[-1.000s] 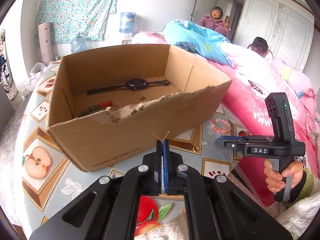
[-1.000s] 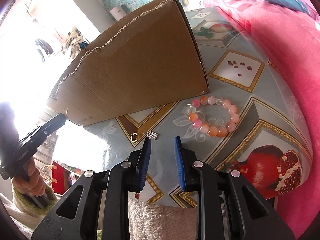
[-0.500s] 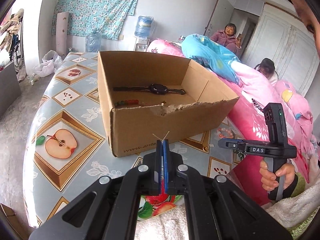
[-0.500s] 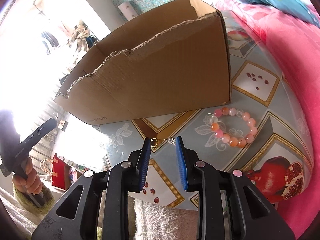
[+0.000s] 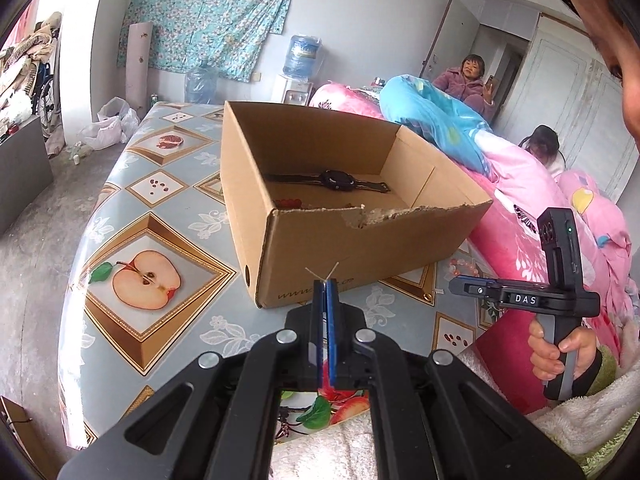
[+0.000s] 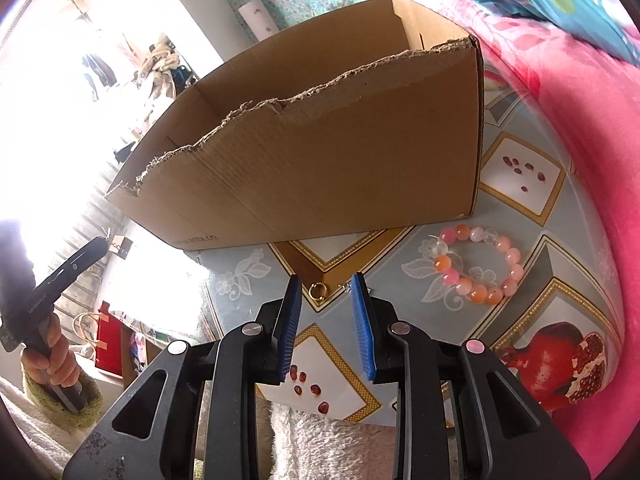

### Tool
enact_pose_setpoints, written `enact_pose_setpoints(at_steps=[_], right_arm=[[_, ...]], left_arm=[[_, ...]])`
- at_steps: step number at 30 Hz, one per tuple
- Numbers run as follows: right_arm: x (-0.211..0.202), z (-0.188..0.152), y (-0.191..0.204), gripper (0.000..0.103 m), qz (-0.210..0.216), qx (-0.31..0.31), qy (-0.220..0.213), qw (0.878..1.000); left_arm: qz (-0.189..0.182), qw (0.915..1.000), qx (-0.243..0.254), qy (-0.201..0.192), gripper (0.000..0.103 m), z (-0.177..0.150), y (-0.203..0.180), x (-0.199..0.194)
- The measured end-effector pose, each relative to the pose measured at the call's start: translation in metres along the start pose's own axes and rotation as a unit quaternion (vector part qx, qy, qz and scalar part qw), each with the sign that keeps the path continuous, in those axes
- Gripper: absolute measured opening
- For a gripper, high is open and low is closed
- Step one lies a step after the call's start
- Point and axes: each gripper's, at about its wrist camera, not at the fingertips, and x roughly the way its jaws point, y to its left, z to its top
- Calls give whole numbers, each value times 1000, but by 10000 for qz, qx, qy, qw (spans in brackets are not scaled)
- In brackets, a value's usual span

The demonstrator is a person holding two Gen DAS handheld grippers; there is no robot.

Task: Organize jewelry
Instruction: 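Move the right gripper to the silver charm beside the gold ring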

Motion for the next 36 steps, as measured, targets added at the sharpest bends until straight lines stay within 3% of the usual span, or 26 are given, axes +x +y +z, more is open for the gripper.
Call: enact_pose_setpoints(at_steps=[5, 12, 23, 36], right_arm=[[0, 0, 4, 26, -123, -87, -61, 9999], [10, 3, 19, 26, -669, -594, 31, 9960], [36, 4, 29, 23, -1019, -526, 353, 9928], [64, 4, 66, 17, -1583, -899, 162, 9832]], left_arm=[[14, 10000, -42, -19, 1, -1, 3, 0], [-177, 9998, -72, 4, 1, -5, 0, 10], [-417, 9991, -119, 22, 1, -8, -9, 27], [-426, 9989, -191, 40, 1, -11, -3, 29]])
